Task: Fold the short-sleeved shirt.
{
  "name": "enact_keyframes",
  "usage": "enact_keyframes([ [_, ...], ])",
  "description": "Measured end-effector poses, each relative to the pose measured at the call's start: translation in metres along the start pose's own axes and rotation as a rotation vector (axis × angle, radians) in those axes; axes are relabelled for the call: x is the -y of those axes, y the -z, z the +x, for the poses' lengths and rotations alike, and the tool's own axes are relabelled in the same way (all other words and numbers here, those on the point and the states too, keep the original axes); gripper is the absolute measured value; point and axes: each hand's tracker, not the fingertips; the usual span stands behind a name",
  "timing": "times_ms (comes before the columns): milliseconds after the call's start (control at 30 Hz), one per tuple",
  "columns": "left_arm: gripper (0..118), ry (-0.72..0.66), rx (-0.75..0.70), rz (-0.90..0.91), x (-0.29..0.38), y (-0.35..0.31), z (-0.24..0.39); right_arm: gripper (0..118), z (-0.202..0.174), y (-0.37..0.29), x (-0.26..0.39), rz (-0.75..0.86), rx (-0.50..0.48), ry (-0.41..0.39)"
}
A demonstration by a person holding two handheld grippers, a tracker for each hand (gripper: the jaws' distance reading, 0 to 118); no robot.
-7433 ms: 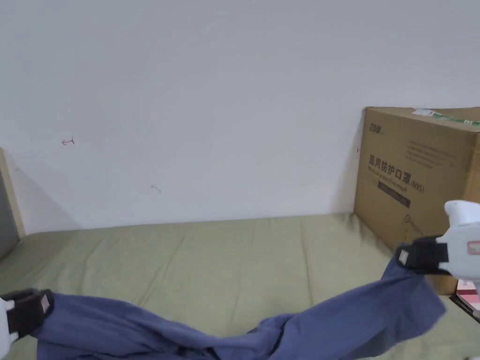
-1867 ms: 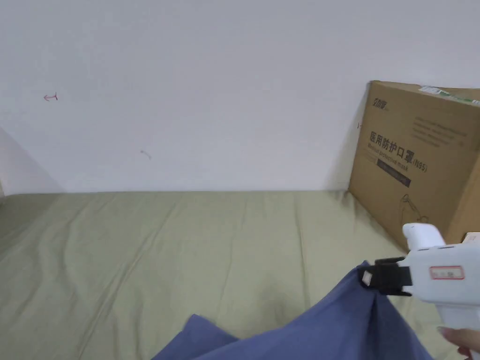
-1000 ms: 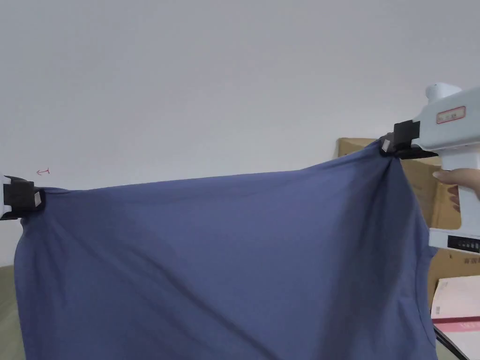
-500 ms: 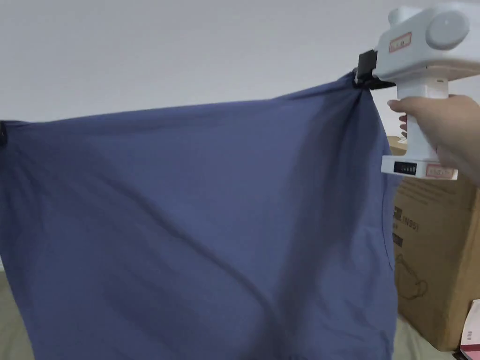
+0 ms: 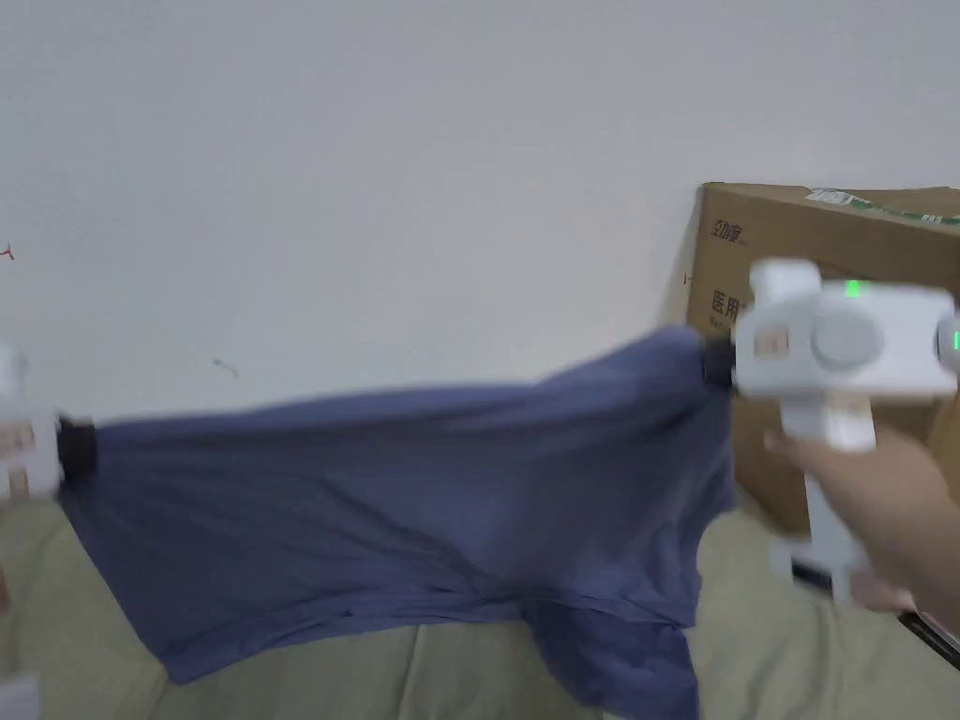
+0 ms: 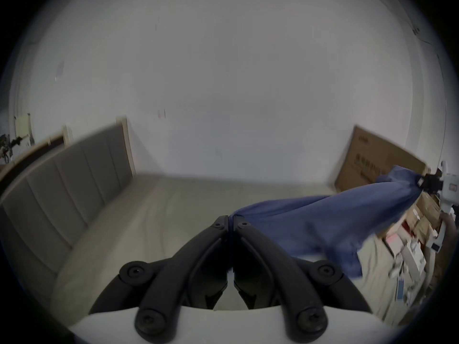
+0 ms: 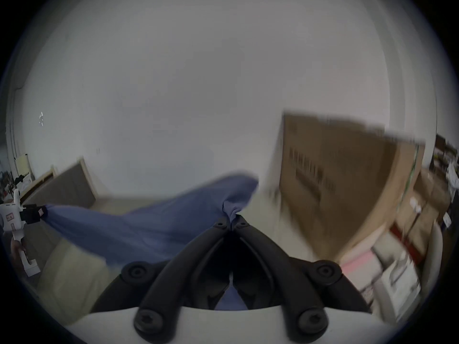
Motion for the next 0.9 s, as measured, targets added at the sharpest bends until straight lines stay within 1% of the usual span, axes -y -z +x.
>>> enact_keyframes([
  [33,1,0.007,0.004,-0.067,0.03,0.003,-0.003,0,0.003,-0.001,0.037,-0.068,-0.025,-0.003],
  [67,1,0.01,0.006,-0.151,0.062,0.004,-0.007,0,0.007,-0.003,0.074,-0.131,-0.033,-0.018],
  [133,1,0.013,0.01,-0.259,0.124,-0.006,-0.015,0,0.018,-0.013,0.141,-0.255,-0.052,-0.045],
  [167,1,0.007,0.014,-0.305,0.152,-0.015,-0.021,0,0.033,-0.012,0.171,-0.324,-0.039,-0.05],
  [200,1,-0.002,0.018,-0.341,0.176,-0.025,-0.027,0,0.041,-0.02,0.199,-0.404,-0.043,-0.027],
  [233,1,-0.002,0.026,-0.38,0.194,-0.036,-0.032,0,0.049,-0.029,0.223,-0.473,-0.063,-0.031],
  [300,1,0.008,0.061,-0.45,0.229,-0.061,-0.041,0,0.062,-0.056,0.266,-0.555,-0.074,0.002],
  [367,1,0.056,0.066,-0.51,0.255,-0.086,-0.046,0,0.073,-0.084,0.3,-0.617,-0.1,0.023],
  [433,1,0.084,0.077,-0.522,0.269,-0.106,-0.059,0,0.076,-0.114,0.319,-0.642,-0.128,0.012],
  [533,1,0.076,0.108,-0.564,0.279,-0.141,-0.063,0,0.08,-0.148,0.332,-0.662,-0.154,-0.013],
  [567,1,0.086,0.111,-0.57,0.283,-0.152,-0.063,0,0.08,-0.159,0.335,-0.677,-0.162,-0.034],
  [600,1,0.103,0.122,-0.583,0.286,-0.162,-0.064,0,0.08,-0.167,0.338,-0.689,-0.16,-0.058],
  [667,1,0.141,0.148,-0.615,0.295,-0.176,-0.064,0,0.082,-0.177,0.343,-0.728,-0.16,-0.071],
  [767,1,0.15,0.157,-0.664,0.309,-0.19,-0.066,0,0.083,-0.187,0.353,-0.777,-0.143,-0.068],
  [900,2,0.151,0.165,-0.696,0.326,-0.201,-0.064,0,0.082,-0.193,0.361,-0.796,-0.142,-0.049],
])
